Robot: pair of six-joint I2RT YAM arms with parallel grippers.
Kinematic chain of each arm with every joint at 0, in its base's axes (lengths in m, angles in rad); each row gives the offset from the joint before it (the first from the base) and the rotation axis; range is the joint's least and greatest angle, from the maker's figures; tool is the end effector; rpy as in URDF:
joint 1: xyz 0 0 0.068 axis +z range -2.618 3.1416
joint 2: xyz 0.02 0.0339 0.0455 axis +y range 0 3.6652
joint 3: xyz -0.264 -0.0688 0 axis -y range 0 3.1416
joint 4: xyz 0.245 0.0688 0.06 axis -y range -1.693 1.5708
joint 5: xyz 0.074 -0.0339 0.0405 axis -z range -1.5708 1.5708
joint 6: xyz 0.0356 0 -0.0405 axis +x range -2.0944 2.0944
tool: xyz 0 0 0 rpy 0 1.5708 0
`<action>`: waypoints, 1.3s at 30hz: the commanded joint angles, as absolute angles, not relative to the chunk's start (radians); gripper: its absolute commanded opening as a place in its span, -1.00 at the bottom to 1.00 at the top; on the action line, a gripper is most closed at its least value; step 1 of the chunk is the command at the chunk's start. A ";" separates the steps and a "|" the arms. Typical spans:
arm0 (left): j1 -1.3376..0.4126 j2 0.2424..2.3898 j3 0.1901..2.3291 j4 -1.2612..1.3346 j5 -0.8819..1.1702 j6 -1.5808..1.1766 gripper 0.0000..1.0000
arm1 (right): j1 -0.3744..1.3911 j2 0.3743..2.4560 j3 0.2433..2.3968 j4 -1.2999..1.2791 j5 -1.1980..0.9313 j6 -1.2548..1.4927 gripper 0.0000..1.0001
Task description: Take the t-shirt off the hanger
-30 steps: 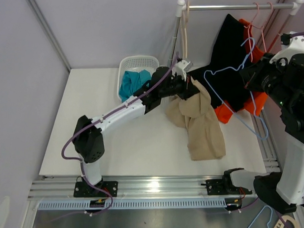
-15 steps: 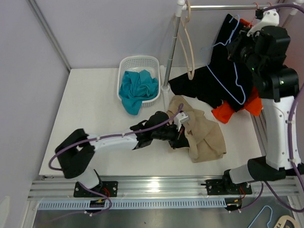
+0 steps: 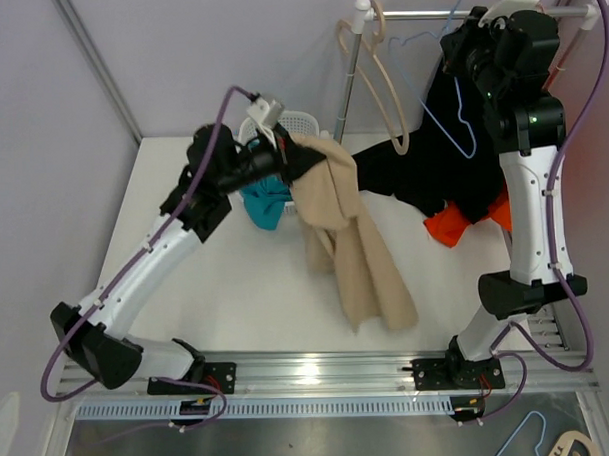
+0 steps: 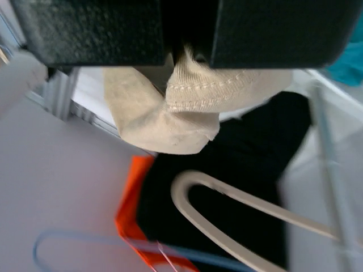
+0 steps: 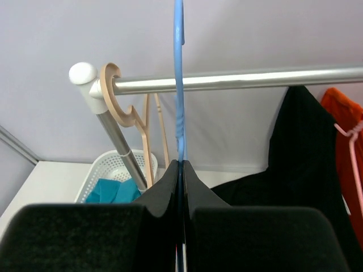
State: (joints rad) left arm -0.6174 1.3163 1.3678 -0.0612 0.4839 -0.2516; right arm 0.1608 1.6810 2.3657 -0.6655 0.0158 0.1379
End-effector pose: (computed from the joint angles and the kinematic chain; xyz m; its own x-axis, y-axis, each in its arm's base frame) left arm 0.2355 -0.1875 0.4405 -0.2297 -0.1072 -0.9673 0.8617 0.4396 -0.2533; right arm 0.3065 0.0491 0.5794 -0.0011 0.1391 -0.9903 -0.1457 0.9797 0.1377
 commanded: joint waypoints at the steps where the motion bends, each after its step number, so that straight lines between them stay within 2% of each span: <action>1: -0.520 1.428 1.595 -0.016 0.518 -0.247 -0.99 | 0.138 1.749 2.405 -0.577 -0.052 0.143 -1.00; 7: -0.407 1.672 2.037 0.017 0.468 -0.169 -0.98 | 0.118 1.845 2.454 -0.542 -0.090 0.159 -1.00; 8: -0.393 1.763 2.222 0.014 0.462 -0.163 -0.99 | 0.115 1.856 2.459 -0.531 -0.097 0.163 -1.00; 12: -0.302 1.962 2.466 0.079 0.482 -0.202 -0.99 | 0.100 1.911 2.488 -0.520 -0.123 0.189 -1.00; 15: -0.256 2.032 2.468 0.222 0.411 -0.261 -0.99 | 0.094 1.939 2.514 -0.532 -0.149 0.192 -1.00; 20: -0.235 2.095 2.439 0.209 0.437 -0.299 -0.99 | 0.098 1.927 2.436 -0.494 -0.190 0.207 -1.00; 23: -0.235 2.069 2.211 0.247 0.419 -0.359 -0.99 | 0.127 1.905 2.392 -0.473 -0.193 0.193 -1.00; 25: -0.238 2.049 2.142 0.285 0.396 -0.386 -0.99 | 0.150 1.901 2.390 -0.477 -0.193 0.187 -1.00; 29: -0.250 2.054 2.033 0.195 0.328 -0.399 -0.99 | 0.163 1.908 2.396 -0.494 -0.232 0.181 -1.00; 30: -0.252 2.063 2.040 0.161 0.324 -0.402 -0.99 | 0.166 1.908 2.395 -0.497 -0.229 0.178 -0.92; 31: -0.253 2.095 2.063 0.068 0.324 -0.413 -0.99 | 0.169 1.908 2.393 -0.505 -0.226 0.173 -0.72; 32: -0.253 2.112 2.075 0.022 0.336 -0.416 -0.99 | 0.169 1.905 2.391 -0.508 -0.218 0.170 -0.11; 35: -0.253 2.131 2.068 -0.098 0.377 -0.436 -0.91 | 0.158 1.885 2.398 -0.529 -0.157 0.149 0.46; 38: -0.253 2.089 1.916 -0.088 0.387 -0.460 -0.75 | 0.082 1.846 2.402 -0.557 -0.192 0.196 0.52; 39: -0.252 2.039 1.787 -0.059 0.387 -0.469 -0.69 | 0.055 1.833 2.401 -0.563 -0.210 0.218 0.53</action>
